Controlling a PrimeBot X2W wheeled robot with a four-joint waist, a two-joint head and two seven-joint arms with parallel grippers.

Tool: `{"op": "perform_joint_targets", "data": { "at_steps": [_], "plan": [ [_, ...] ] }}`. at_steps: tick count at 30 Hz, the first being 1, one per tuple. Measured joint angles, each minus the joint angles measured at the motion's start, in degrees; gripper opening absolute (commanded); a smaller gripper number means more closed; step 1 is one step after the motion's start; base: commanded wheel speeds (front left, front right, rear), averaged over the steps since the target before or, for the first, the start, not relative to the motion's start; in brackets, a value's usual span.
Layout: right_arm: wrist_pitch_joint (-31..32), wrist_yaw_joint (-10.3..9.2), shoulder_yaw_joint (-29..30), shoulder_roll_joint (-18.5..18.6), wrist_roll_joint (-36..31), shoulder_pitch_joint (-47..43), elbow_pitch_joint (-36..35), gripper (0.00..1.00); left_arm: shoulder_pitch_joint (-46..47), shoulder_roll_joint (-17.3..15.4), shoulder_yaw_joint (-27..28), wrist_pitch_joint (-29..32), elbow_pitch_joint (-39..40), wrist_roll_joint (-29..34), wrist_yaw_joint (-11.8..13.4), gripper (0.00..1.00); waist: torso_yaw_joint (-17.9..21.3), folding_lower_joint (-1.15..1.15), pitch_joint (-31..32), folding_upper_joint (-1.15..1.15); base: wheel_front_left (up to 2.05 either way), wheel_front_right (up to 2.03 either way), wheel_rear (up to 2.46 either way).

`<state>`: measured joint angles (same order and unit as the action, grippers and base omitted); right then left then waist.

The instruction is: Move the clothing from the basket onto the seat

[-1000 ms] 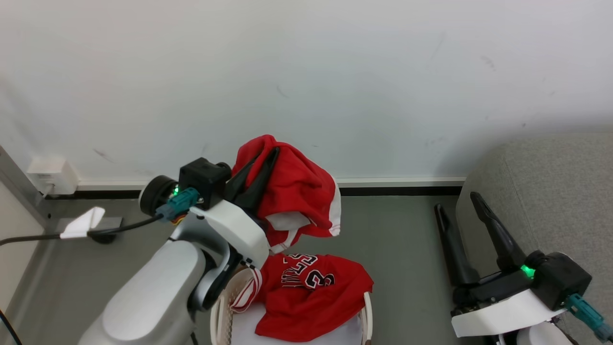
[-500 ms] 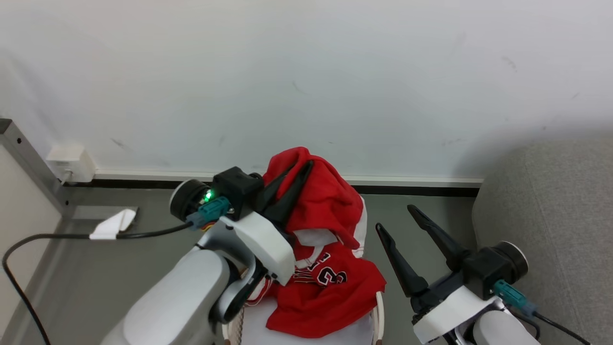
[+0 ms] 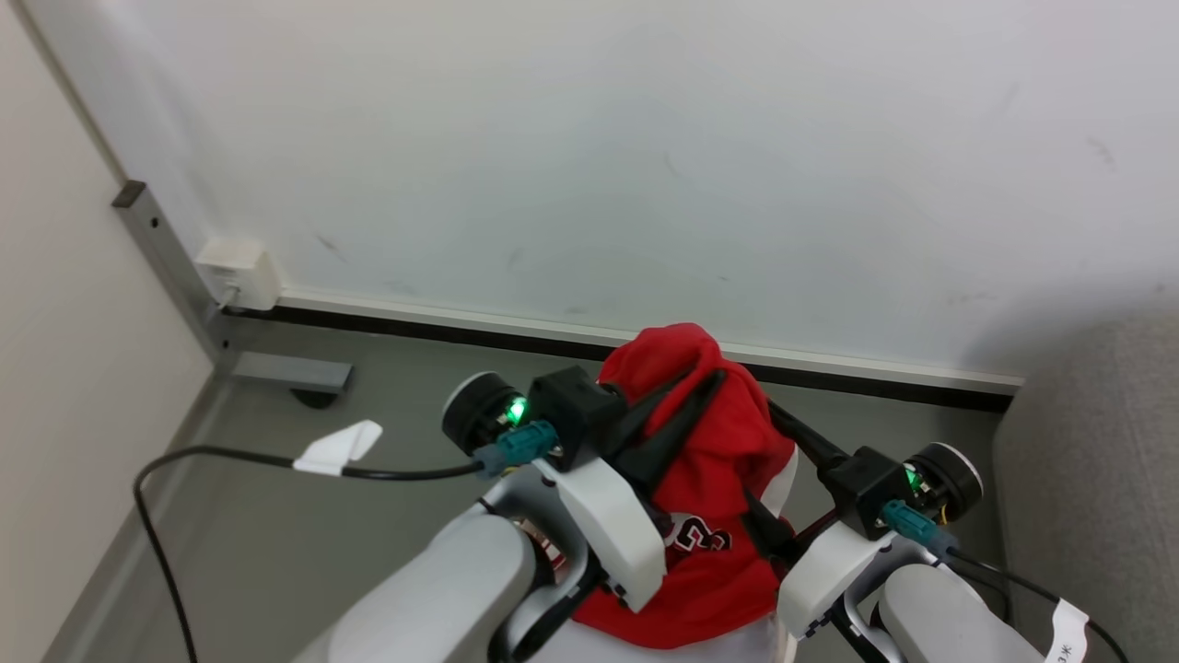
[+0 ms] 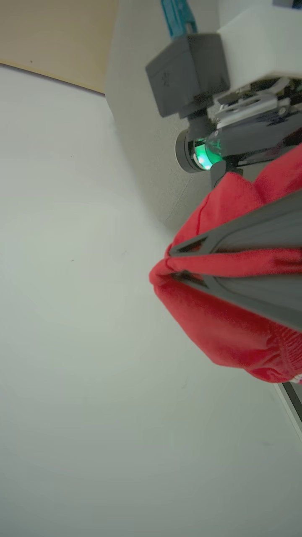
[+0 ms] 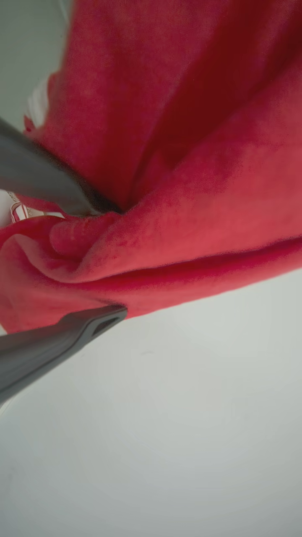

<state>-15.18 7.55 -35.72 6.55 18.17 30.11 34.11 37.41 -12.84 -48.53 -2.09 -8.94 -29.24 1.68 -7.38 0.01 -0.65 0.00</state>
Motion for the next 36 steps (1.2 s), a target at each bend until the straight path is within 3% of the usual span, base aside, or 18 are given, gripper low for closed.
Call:
{"op": "perform_joint_targets", "data": {
  "at_steps": [8,10,11,25,26,27,28,36],
  "plan": [
    [0.01,0.0,-3.12,0.38,2.07,2.97,3.48,1.0,-0.59,1.31,-2.94,0.57,0.15,0.0,-1.4,0.0,-3.32,0.0,0.28,0.0,0.0,0.0,0.0],
    [0.01,0.0,-3.56,0.45,2.68,3.21,3.74,0.26,-0.92,1.34,-3.28,0.58,0.05,0.0,-1.59,0.0,-3.77,0.0,0.37,0.0,0.0,0.0,0.0],
    [0.0,0.0,-3.83,0.48,3.03,3.27,3.83,0.0,-1.03,1.35,-3.39,0.58,-0.01,0.0,-1.59,0.0,-3.91,0.0,0.42,0.0,0.0,0.0,0.0],
    [0.01,0.0,-1.09,0.94,5.93,2.49,2.01,0.0,-1.66,0.32,-1.83,0.05,-0.75,-0.96,0.15,0.0,-2.13,0.0,0.72,0.0,0.0,0.0,0.0],
    [0.01,0.0,-0.46,1.03,6.16,2.4,1.63,0.0,-2.03,0.25,-1.65,-0.05,-0.85,-1.33,0.13,0.08,-1.86,0.0,0.7,0.0,0.0,0.0,0.0],
    [0.01,0.0,0.12,1.1,6.25,2.24,1.19,0.0,-2.4,0.21,-1.51,-0.07,-1.01,-1.87,0.09,0.62,-1.59,0.0,0.69,0.0,0.0,0.0,0.0],
    [0.01,0.0,0.9,1.15,6.59,1.96,0.85,0.0,-2.8,0.12,-1.43,-0.08,-1.18,-2.52,0.03,1.0,-1.29,0.0,0.68,0.0,0.0,0.0,0.0],
    [0.01,0.0,6.66,2.49,7.95,0.79,-2.15,0.0,-4.24,-0.41,-1.53,-0.98,-1.25,-3.15,0.23,1.0,1.93,-0.01,0.58,0.0,0.0,0.0,0.0]
  ]
}}
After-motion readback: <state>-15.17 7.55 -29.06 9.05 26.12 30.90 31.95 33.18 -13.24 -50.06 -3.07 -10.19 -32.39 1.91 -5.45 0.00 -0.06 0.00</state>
